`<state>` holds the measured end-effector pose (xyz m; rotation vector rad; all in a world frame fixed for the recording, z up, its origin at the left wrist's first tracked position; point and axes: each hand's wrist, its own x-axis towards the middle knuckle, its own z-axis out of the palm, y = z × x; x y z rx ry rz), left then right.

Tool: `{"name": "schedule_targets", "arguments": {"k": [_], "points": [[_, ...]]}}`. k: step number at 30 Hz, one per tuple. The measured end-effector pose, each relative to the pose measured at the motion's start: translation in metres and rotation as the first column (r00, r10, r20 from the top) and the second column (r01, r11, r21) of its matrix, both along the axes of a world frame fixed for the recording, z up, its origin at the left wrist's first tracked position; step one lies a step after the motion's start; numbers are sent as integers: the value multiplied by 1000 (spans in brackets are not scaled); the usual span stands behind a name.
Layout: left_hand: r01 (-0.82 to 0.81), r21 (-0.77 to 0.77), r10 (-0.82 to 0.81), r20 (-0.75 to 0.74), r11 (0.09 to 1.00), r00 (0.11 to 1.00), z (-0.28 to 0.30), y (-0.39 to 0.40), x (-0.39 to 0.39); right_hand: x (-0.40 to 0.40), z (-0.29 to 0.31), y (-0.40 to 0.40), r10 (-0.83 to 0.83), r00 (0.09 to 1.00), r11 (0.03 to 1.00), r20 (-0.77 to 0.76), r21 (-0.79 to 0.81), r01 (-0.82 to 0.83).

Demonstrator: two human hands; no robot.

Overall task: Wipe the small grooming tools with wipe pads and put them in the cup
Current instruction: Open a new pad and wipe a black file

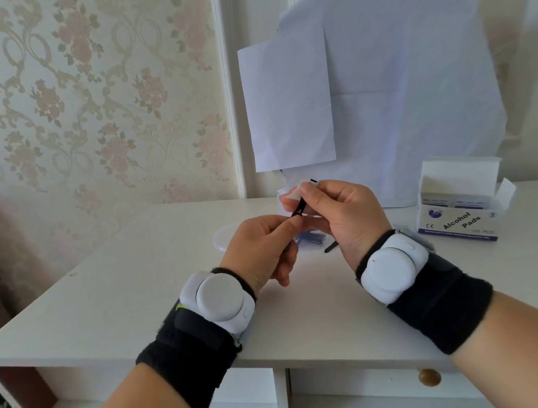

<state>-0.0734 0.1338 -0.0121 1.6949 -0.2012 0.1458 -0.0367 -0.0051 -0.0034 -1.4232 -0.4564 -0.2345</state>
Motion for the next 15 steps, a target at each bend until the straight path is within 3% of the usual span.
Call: {"name": "schedule_targets", "arguments": {"k": [8, 15], "points": [[-69, 165, 63, 39, 984, 997, 1, -1, -3, 4, 0, -3, -123, 989, 992, 78, -2, 124], [-32, 73, 30, 26, 997, 999, 0, 0, 2, 8, 4, -8, -237, 970, 968, 60, 100, 231]]}}
